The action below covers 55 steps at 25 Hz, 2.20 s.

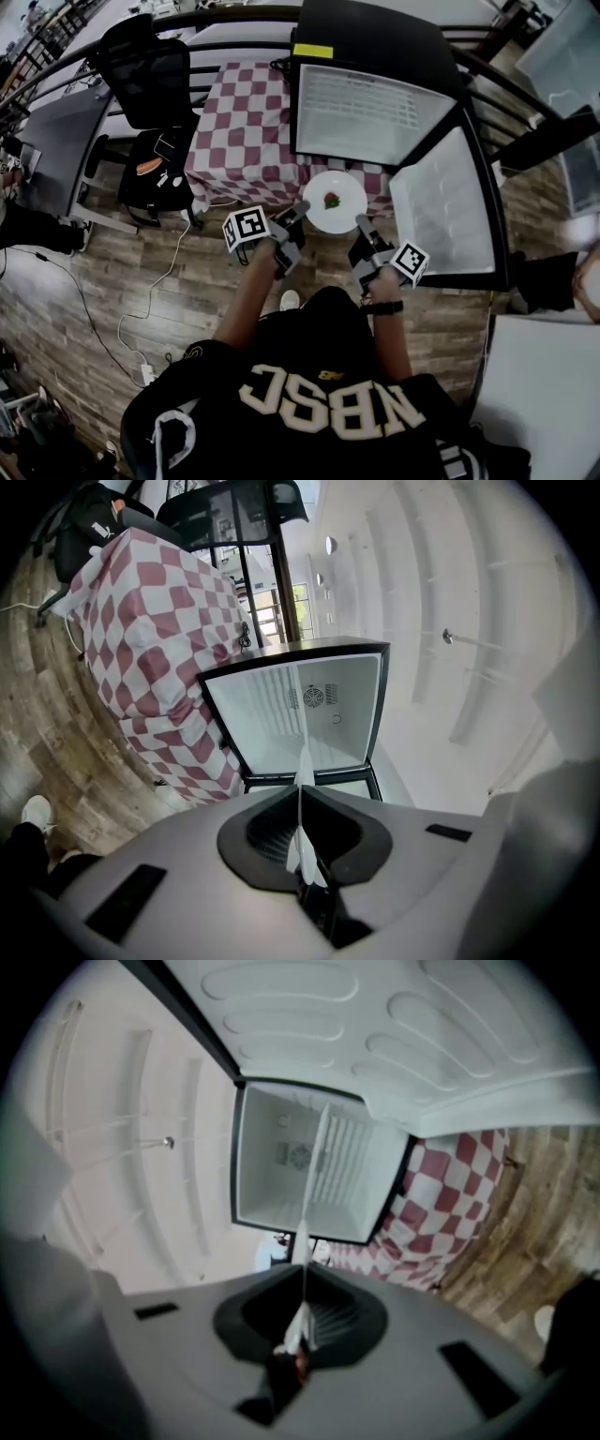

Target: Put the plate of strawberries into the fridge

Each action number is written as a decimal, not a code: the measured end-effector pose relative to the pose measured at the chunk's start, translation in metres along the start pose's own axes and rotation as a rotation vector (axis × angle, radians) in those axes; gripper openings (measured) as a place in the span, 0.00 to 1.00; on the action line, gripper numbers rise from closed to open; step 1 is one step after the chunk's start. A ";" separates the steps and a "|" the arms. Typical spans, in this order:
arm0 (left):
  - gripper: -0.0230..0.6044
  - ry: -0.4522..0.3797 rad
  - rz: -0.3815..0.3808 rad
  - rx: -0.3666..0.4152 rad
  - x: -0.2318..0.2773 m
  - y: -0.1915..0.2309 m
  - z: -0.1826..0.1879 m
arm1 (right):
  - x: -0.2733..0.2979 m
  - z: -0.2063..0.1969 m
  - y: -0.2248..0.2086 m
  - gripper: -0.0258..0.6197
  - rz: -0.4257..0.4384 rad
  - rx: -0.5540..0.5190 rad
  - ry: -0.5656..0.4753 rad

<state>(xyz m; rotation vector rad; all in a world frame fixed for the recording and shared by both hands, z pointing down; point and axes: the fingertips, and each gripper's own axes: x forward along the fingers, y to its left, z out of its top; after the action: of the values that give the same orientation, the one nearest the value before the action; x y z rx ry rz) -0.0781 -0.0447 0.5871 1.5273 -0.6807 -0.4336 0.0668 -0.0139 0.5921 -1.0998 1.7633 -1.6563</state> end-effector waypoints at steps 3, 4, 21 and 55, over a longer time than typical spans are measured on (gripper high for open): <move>0.08 0.020 -0.008 -0.003 0.014 -0.005 0.007 | 0.006 0.012 0.002 0.08 -0.001 0.015 -0.025; 0.08 0.024 -0.010 -0.003 0.019 -0.006 0.009 | 0.008 0.017 0.003 0.08 -0.002 0.019 -0.030; 0.08 -0.087 -0.015 -0.027 0.119 -0.040 0.079 | 0.091 0.129 0.031 0.08 0.079 0.023 -0.001; 0.08 -0.089 0.000 -0.023 0.192 -0.033 0.157 | 0.174 0.191 0.021 0.08 0.053 0.115 -0.135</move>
<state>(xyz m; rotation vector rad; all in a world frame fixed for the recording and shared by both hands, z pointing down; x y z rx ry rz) -0.0303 -0.2894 0.5669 1.4931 -0.7426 -0.5095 0.1154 -0.2679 0.5735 -1.0776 1.5794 -1.5919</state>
